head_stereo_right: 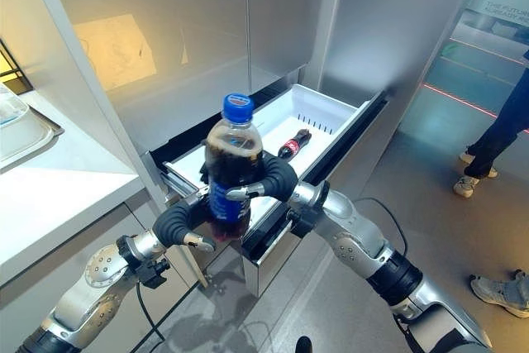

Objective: Take the drinks into the refrigerator

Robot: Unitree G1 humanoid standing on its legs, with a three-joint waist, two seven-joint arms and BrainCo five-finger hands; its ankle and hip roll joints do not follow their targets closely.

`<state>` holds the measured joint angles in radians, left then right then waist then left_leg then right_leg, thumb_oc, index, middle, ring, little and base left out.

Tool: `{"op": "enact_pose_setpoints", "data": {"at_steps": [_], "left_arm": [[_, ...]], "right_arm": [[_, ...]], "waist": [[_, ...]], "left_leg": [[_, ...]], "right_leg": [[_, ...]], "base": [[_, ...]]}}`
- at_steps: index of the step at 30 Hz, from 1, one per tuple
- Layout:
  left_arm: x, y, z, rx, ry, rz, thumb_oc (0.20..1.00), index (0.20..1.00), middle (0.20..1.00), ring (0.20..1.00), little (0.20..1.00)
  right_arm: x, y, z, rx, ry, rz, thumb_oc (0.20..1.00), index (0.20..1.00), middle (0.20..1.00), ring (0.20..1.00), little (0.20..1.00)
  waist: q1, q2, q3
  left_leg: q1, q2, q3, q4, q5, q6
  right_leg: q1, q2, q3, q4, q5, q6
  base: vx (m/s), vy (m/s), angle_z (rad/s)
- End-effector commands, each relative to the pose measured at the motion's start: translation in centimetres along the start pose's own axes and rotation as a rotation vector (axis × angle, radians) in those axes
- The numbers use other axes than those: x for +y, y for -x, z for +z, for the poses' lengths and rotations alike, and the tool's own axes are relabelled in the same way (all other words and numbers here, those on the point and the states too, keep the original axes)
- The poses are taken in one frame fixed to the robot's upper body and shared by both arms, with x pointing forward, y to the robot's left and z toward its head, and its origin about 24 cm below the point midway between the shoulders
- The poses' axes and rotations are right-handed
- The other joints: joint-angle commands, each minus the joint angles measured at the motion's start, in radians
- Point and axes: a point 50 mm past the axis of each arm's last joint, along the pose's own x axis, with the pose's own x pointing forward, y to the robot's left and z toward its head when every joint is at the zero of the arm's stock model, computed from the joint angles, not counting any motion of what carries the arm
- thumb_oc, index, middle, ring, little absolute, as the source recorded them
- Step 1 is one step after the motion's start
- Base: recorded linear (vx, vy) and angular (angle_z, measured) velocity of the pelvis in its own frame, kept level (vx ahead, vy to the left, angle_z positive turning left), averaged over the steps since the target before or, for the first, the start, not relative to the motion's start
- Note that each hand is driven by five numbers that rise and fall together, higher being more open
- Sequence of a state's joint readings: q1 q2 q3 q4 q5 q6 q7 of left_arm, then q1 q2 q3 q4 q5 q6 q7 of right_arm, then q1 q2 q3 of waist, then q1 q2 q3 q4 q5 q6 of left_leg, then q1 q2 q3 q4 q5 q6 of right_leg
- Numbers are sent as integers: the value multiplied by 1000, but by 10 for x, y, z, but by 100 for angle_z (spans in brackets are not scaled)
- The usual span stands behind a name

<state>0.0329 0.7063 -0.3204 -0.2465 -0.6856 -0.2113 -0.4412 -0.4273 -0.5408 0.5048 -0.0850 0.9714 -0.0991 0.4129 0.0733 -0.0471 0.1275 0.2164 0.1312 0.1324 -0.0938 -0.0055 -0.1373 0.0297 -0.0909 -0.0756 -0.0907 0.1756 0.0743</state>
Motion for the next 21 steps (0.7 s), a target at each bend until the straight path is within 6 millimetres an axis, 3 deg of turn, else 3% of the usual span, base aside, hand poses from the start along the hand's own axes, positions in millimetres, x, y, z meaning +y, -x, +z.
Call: {"op": "enact_pose_setpoints", "data": {"at_steps": [1,10,15,19,21], "left_arm": [[-4,-3,13,-91,23,-63,1000,1000,1000,1000,1000],[-5,10,7,-32,90,-76,1000,1000,1000,1000,1000],[-9,6,15,-54,114,-129,1000,1000,1000,1000,1000],[-16,-1,15,-39,155,-204,1000,1000,1000,1000,1000],[-20,-7,16,2,165,-286,1000,1000,1000,1000,1000]], "right_arm": [[-20,-4,78,-316,216,-81,200,200,200,200,200],[-64,18,113,-308,414,-322,200,200,200,200,200],[-82,14,134,-261,541,-400,200,200,200,200,200],[-91,-7,160,-235,650,-435,200,200,200,200,200],[-87,-34,178,-227,733,-415,200,200,200,200,200]], "waist": [[25,9,7],[32,1,7],[36,-5,13],[36,-9,28],[39,-13,45]], "left_leg": [[-9,-90,-65,7,-74,121],[-14,-91,-65,7,-72,119],[-19,-90,-66,7,-70,118],[-30,-88,-65,7,-62,117],[-46,-89,-65,8,-55,117]], "right_leg": [[73,17,-42,117,-157,21],[69,20,-39,114,-152,23],[62,22,-39,121,-153,22],[41,26,-36,137,-153,20],[19,29,-32,144,-150,20]], "base": [[0,0,0],[0,0,0],[0,0,0],[-23,-3,-2],[-55,4,-1]]}}
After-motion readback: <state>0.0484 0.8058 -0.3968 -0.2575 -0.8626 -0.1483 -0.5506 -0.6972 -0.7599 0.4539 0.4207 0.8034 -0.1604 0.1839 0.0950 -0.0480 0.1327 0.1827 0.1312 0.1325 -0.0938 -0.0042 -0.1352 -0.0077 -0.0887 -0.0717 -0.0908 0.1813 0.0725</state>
